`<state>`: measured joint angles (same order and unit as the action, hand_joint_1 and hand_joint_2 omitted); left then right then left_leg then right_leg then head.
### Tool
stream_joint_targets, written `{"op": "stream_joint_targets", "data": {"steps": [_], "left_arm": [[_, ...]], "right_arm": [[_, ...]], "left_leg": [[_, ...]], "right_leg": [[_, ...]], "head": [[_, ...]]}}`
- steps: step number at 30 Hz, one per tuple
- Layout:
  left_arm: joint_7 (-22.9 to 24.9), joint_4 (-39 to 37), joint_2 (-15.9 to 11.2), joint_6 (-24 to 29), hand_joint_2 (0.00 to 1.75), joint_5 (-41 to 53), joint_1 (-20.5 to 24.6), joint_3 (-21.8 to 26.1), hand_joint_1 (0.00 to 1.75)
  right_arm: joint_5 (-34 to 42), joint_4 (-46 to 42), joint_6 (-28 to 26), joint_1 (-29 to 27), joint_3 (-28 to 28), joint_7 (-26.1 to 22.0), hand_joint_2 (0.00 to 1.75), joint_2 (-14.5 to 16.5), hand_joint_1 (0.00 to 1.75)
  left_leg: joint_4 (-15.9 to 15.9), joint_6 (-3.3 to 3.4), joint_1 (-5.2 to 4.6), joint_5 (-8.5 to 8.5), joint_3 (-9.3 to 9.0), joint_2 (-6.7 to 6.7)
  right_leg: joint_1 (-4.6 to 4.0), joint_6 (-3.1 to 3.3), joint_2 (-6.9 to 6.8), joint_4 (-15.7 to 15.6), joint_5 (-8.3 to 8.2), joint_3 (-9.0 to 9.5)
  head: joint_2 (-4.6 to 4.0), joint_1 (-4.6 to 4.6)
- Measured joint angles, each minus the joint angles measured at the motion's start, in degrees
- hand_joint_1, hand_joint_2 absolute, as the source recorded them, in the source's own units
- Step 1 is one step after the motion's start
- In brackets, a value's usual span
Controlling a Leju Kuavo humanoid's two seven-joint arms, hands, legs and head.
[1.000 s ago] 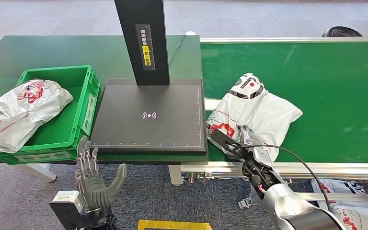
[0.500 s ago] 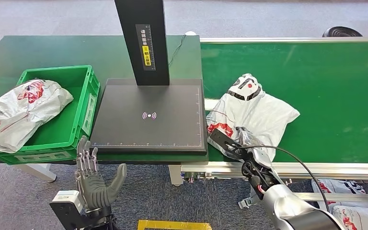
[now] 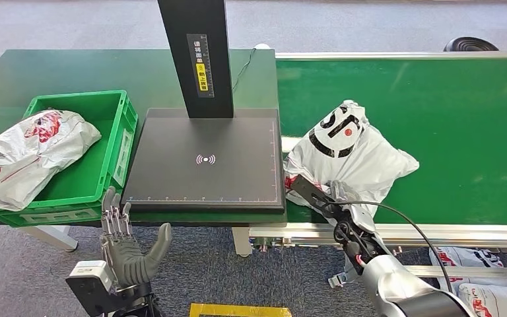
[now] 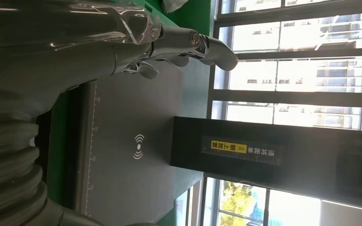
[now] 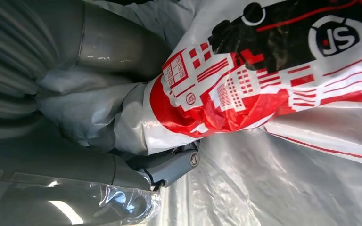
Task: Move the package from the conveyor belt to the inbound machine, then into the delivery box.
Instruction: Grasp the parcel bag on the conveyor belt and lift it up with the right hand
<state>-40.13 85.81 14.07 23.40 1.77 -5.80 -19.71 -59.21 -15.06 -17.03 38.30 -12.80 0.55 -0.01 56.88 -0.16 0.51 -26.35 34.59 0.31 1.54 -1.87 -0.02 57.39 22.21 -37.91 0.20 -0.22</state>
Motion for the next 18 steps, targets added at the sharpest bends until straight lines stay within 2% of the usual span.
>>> {"op": "stream_joint_targets", "data": {"steps": [3, 10, 18], "left_arm": [[0.0, 0.0, 0.1, -0.1, 1.75, 0.2, 0.0, 0.1, 0.00], [0.0, -0.1, 0.3, 0.0, 1.75, 0.5, 0.0, 0.6, 0.00], [0.0, -0.1, 0.4, 0.0, 1.75, 0.5, 0.0, 0.8, 0.00]], "right_arm": [[0.3, 0.0, -0.6, 0.0, 0.3, -0.7, 1.75, 0.0, 1.75], [3.2, -0.3, -4.3, 1.2, 3.5, -6.7, 1.75, 0.0, 1.75], [3.3, -0.5, -4.2, 3.6, 5.4, -7.2, 1.75, -0.2, 1.75]], "left_leg": [[0.0, 0.00, 0.00, 0.00, 0.01, 0.00], [0.0, 0.00, -0.01, 0.01, 0.08, 0.00], [0.0, 0.00, 0.00, 0.01, 0.07, 0.00]], "right_leg": [[0.00, 0.00, 0.00, 0.0, 0.00, 0.00], [0.01, -0.01, 0.00, 0.0, -0.01, -0.02], [0.01, -0.01, 0.00, 0.0, -0.01, -0.04]], "head": [[0.00, 0.00], [0.00, 0.00], [0.00, 0.00]]}}
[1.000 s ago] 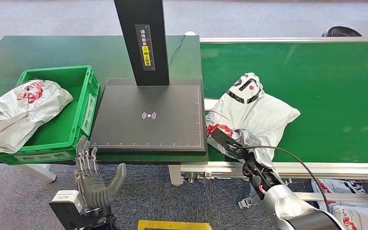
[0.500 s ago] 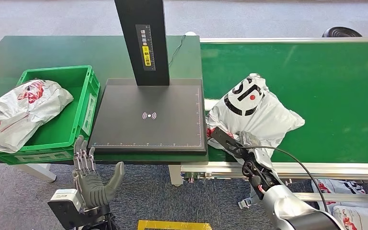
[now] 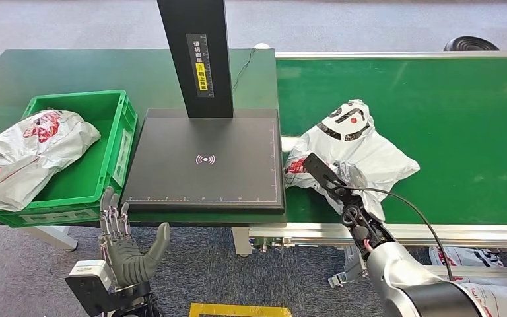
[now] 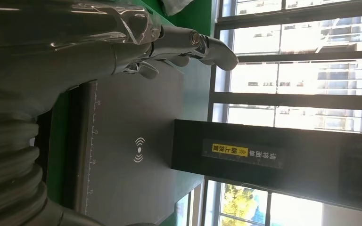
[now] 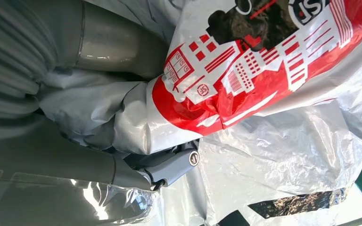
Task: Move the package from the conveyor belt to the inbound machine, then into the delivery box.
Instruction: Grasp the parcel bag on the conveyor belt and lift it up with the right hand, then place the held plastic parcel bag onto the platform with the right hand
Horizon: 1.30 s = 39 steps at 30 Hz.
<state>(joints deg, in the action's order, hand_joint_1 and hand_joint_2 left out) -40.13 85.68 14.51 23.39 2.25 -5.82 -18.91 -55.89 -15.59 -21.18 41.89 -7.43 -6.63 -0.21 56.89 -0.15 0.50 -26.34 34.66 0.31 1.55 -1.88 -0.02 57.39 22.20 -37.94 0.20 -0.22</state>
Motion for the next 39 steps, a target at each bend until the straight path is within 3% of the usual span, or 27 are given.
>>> {"op": "stream_joint_targets", "data": {"steps": [10, 20, 29, 39], "left_arm": [[0.0, 0.0, 0.0, -0.2, 1.75, 0.0, 0.0, 0.0, 0.00], [0.0, -1.5, -0.5, -1.4, 1.75, -0.8, 1.5, -1.5, 0.00], [0.0, -2.3, -0.9, -1.4, 1.75, -1.7, 2.9, -2.6, 0.00], [0.0, -3.1, -0.9, -1.4, 1.75, -1.9, 4.0, -2.8, 0.00]], "right_arm": [[-0.2, -0.2, -1.4, 0.9, 0.4, -0.8, 1.75, -0.2, 1.75], [-5.0, -2.3, 2.4, 12.4, 0.1, -4.6, 1.75, -1.2, 1.75], [-7.8, -2.7, 6.5, 23.5, -1.9, -3.3, 1.75, -0.7, 1.75], [-7.7, -2.7, 6.9, 26.6, -2.7, -3.3, 1.75, -0.5, 1.75]], "left_leg": [[0.0, 0.00, -0.01, 0.00, 0.04, -0.01], [0.0, 0.01, 0.00, 0.04, 0.03, -0.01], [0.0, 0.01, -0.01, 0.04, 0.04, 0.00], [0.0, 0.01, 0.00, 0.04, 0.04, 0.00]], "right_leg": [[0.01, 0.00, 0.00, 0.0, -0.01, -0.02], [0.01, 0.00, 0.01, 0.0, -0.03, -0.03], [0.01, 0.00, -0.01, 0.0, -0.03, -0.04], [0.00, 0.00, 0.00, 0.0, -0.03, -0.04]], "head": [[0.00, -0.01], [0.00, -0.01], [0.00, 0.00], [0.00, 0.00]]}}
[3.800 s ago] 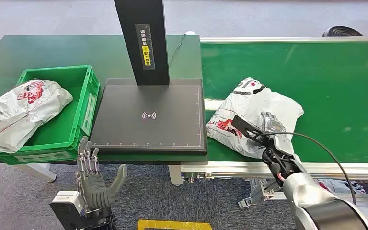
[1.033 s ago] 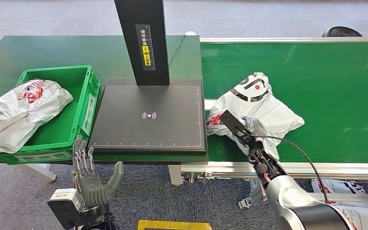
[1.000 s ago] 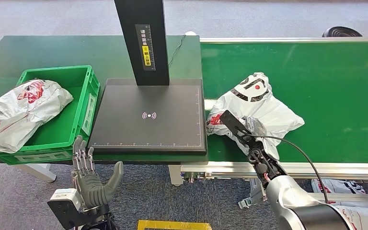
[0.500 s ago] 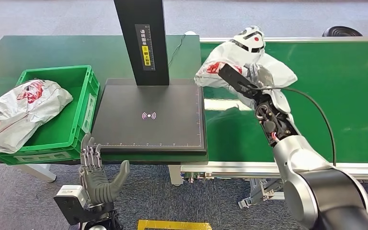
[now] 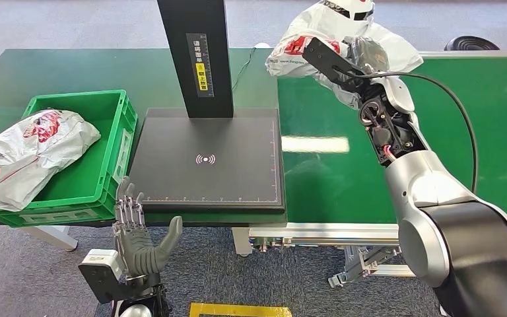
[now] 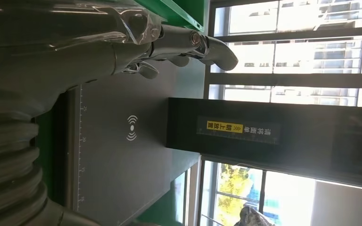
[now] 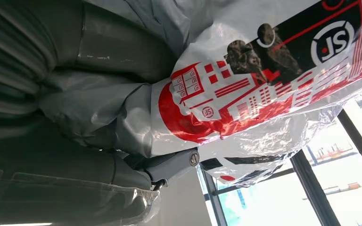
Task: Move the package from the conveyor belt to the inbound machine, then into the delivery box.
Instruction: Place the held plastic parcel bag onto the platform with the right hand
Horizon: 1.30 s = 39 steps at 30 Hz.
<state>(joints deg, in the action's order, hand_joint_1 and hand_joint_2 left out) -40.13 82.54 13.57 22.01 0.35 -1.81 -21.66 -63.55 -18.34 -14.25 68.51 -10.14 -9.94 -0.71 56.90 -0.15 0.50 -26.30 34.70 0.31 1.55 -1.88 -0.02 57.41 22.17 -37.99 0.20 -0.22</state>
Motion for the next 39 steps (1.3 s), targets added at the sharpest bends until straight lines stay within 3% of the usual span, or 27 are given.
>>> {"op": "stream_joint_targets", "data": {"steps": [26, 28, 30, 32, 35, 39], "left_arm": [[0.0, -0.1, 0.0, 0.3, 1.75, 0.1, 0.1, 0.0, 0.00], [0.0, -0.1, 0.0, 1.1, 1.75, 0.3, 0.0, 0.1, 0.00], [0.0, -0.1, 0.0, 1.6, 1.75, 0.6, -0.1, 0.3, 0.00], [0.0, -0.1, 0.0, 1.8, 1.75, 0.7, -0.2, 0.4, 0.00], [0.0, -0.1, 0.0, 2.0, 1.75, 0.8, -0.5, 0.7, 0.00], [0.0, -0.1, 0.0, 2.2, 1.75, 0.9, -0.8, 1.0, 0.00]], "right_arm": [[1.3, -0.2, 0.3, 0.2, 0.0, -1.3, 1.75, 0.4, 1.75], [8.3, -4.5, -0.2, -4.3, 1.2, -8.0, 1.75, 1.4, 1.75], [19.2, -13.3, -2.3, -13.9, 2.5, -18.9, 1.75, 3.0, 1.75], [25.3, -21.4, -4.0, -23.3, 2.5, -25.2, 1.75, 4.5, 1.75], [26.6, -29.2, -4.3, -31.6, 2.2, -24.9, 1.75, 5.5, 1.75], [28.2, -34.9, -3.8, -35.5, 1.3, -23.5, 1.75, 5.7, 1.75]], "left_leg": [[0.0, 0.00, 0.01, 0.00, 0.00, 0.00], [0.0, -0.07, 0.13, -0.07, -0.16, -0.01], [0.0, -0.15, 0.26, -0.24, -0.46, 0.04], [0.0, -0.17, 0.29, -0.34, -0.52, 0.19], [0.0, -0.17, 0.29, -0.33, -0.33, 0.24], [0.0, -0.15, 0.22, -0.34, -0.36, 0.05]], "right_leg": [[-0.01, 0.00, 0.00, 0.0, 0.00, 0.00], [-0.13, 0.05, 0.00, 0.0, 0.08, 0.18], [-0.27, 0.10, -0.05, -0.1, 0.26, 0.51], [-0.30, 0.11, -0.18, -0.1, 0.41, 0.63], [-0.29, 0.13, -0.25, 0.0, 0.47, 0.49], [-0.22, 0.13, -0.13, -0.1, 0.45, 0.45]], "head": [[0.00, 0.01], [0.00, 0.02], [0.00, -0.02], [0.00, -0.03], [0.00, -0.02], [0.00, -0.01]]}}
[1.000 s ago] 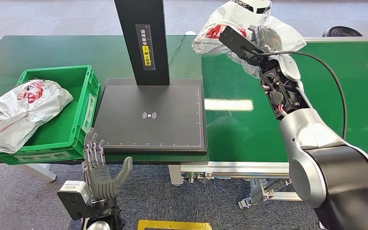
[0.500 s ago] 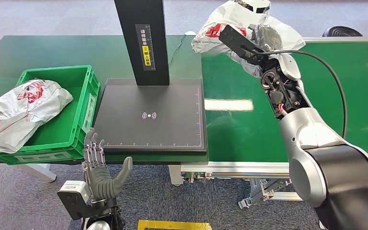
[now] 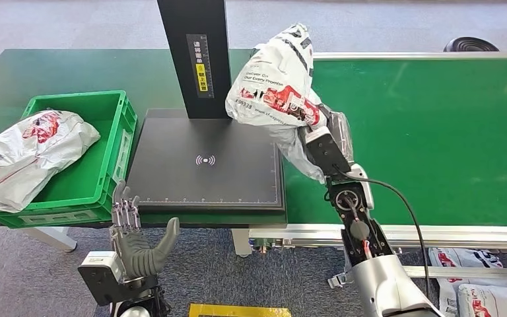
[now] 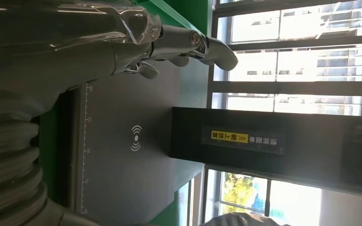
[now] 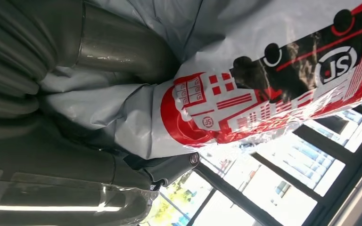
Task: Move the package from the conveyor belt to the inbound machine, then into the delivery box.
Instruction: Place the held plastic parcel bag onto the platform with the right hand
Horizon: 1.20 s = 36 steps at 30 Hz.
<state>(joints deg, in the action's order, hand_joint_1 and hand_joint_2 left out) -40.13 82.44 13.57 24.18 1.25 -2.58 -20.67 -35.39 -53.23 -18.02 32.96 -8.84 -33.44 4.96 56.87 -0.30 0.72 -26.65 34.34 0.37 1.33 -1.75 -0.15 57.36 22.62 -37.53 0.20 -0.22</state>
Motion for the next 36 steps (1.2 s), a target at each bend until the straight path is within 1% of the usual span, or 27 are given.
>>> {"op": "stream_joint_targets", "data": {"steps": [5, 10, 14, 18, 23, 26, 31, 36], "left_arm": [[0.0, 0.0, 0.0, 0.0, 1.75, 0.0, -0.3, 0.1, 0.00], [0.0, -0.1, 0.0, -0.4, 1.75, 0.0, -0.3, 0.2, 0.00], [0.0, -0.5, 0.0, -1.3, 1.75, 0.0, -0.2, 0.2, 0.00], [0.0, -0.9, 0.1, -2.4, 1.75, 0.0, -0.1, 0.1, 0.00], [0.0, -1.2, 0.3, -3.1, 1.75, -0.1, 0.1, 0.1, 0.00], [0.0, -1.4, 0.3, -3.3, 1.75, -0.2, 0.2, 0.1, 0.00], [0.0, -1.9, 0.4, -3.7, 1.75, -0.2, 0.5, 0.0, 0.00], [0.0, -2.2, 0.5, -3.7, 1.75, -0.2, 0.8, 0.0, 0.00]], "right_arm": [[1.2, -2.8, 0.3, -1.1, -0.9, 0.6, 1.75, 0.0, 1.75], [1.9, -3.2, 0.3, -1.2, -1.7, 1.0, 1.75, 0.0, 1.75], [1.8, -2.9, 0.5, -0.5, -3.5, 1.7, 1.75, 0.0, 1.75], [1.4, -0.4, 1.2, 3.1, -6.2, 2.9, 1.75, 0.6, 1.75], [1.8, 6.6, 1.8, 9.6, -9.2, 4.4, 1.75, 2.6, 1.75], [1.2, 10.9, 2.0, 12.6, -10.8, 5.8, 1.75, 4.0, 1.75], [0.0, 16.7, 2.2, 15.8, -12.9, 7.9, 1.75, 6.3, 1.75], [-1.1, 20.5, 2.8, 17.7, -14.6, 9.4, 1.75, 8.4, 1.75]], "left_leg": [[0.0, 0.00, -0.01, 0.00, -0.01, 0.01], [0.0, 0.00, 0.00, 0.00, -0.02, 0.01], [0.0, 0.00, 0.00, 0.00, 0.00, 0.00], [0.0, 0.00, -0.01, 0.01, -0.01, -0.01], [0.0, -0.01, 0.00, 0.03, -0.04, -0.03], [0.0, -0.01, 0.00, 0.03, -0.05, -0.03], [0.0, -0.01, 0.00, 0.03, -0.03, -0.03], [0.0, -0.01, 0.00, 0.03, -0.03, -0.03]], "right_leg": [[0.01, 0.00, 0.01, 0.0, -0.01, 0.00], [0.00, 0.01, 0.02, 0.0, -0.01, 0.00], [0.00, 0.01, 0.02, 0.0, -0.01, 0.00], [0.00, 0.02, 0.04, 0.0, -0.04, 0.00], [-0.01, 0.03, 0.05, 0.0, -0.05, 0.00], [-0.01, 0.03, 0.06, 0.0, -0.05, 0.00], [-0.01, 0.03, 0.06, 0.0, -0.04, -0.01], [-0.01, 0.03, 0.06, 0.0, -0.04, -0.02]], "head": [[0.00, 0.00], [0.00, 0.00], [0.00, 0.00], [0.00, 0.00], [0.00, -0.01], [0.00, -0.01], [0.00, 0.00], [0.00, 0.01]]}}
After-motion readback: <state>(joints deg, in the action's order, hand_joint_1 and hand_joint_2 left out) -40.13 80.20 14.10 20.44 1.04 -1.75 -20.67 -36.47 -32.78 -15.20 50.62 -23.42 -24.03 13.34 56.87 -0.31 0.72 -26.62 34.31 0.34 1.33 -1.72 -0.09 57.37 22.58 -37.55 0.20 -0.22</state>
